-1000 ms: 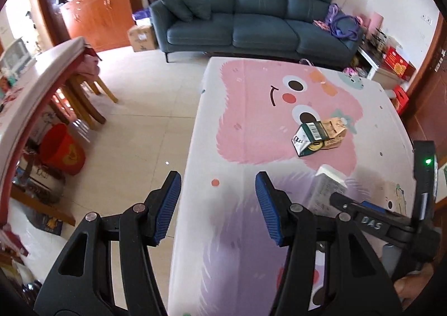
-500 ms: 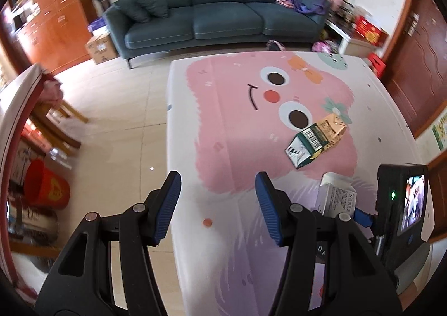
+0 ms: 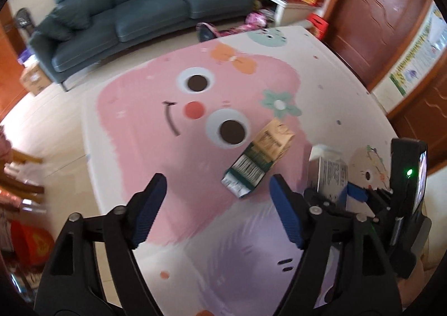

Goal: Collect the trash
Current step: 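Grasp the brown-and-green drink carton with the left tool while the right holds the box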

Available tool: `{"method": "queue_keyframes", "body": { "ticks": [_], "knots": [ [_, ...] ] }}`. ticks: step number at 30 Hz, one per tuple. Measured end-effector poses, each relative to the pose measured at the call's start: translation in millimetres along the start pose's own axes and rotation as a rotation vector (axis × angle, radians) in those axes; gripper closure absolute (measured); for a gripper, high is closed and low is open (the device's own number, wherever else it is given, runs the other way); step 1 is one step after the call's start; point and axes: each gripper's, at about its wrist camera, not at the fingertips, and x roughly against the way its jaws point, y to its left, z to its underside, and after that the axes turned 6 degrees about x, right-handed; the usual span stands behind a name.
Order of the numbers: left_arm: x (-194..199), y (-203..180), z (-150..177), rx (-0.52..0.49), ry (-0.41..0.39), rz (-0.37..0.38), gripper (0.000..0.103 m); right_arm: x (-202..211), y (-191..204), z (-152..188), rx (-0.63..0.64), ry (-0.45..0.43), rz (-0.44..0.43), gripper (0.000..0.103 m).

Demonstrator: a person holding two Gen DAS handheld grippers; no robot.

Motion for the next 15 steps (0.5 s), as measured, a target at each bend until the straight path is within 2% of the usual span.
{"method": "queue_keyframes", "body": {
  "ticks": [5, 11, 15],
  "knots": [
    [-30, -20, -20, -0.091, 0.063, 0.029, 0.028, -1, -11, -8, -0.064, -0.014, -0.011, 0.036],
    [-74, -48, -27, -0.227, 0.161, 0.049, 0.028, 3, -26, 2, -0.099, -0.001, -0.025, 0.036],
    [-105, -58, -27, -0.249, 0.248, 0.034, 0.029, 5, -28, 12, -0.109, 0.007, -0.034, 0.036]
  ]
}}
